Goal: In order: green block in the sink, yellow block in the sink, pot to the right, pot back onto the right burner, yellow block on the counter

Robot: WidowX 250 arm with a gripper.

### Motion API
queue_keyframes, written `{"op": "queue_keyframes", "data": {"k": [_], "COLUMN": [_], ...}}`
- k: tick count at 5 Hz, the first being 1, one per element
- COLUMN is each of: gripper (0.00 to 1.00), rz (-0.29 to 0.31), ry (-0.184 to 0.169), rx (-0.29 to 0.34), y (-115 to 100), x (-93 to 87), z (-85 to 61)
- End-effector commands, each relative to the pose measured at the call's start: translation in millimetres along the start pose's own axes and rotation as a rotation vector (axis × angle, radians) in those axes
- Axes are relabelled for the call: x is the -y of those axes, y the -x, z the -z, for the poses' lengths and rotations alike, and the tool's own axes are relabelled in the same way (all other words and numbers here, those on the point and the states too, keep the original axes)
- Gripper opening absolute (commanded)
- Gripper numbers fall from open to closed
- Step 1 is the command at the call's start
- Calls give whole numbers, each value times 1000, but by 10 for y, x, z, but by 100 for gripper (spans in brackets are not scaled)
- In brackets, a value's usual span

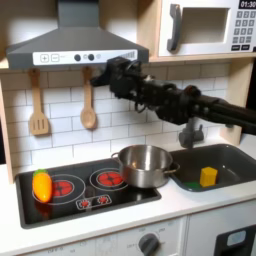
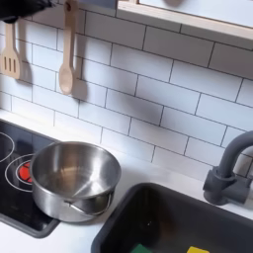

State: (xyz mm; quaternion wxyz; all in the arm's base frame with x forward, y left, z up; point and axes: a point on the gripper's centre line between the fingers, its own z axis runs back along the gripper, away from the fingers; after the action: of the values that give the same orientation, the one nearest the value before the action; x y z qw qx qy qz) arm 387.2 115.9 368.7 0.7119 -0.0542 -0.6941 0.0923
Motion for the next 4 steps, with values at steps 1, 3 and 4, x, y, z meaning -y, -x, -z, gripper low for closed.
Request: {"op": "queue_keyframes", "data": {"k": [1, 3, 4], "gripper": [0, 0, 0], "rz": [73, 160, 150], "ry": [27, -73, -53], "rx": [-343, -731, -822], "y": [356, 875, 1042], "x": [185, 92, 189], "z": [-338, -710, -949]}}
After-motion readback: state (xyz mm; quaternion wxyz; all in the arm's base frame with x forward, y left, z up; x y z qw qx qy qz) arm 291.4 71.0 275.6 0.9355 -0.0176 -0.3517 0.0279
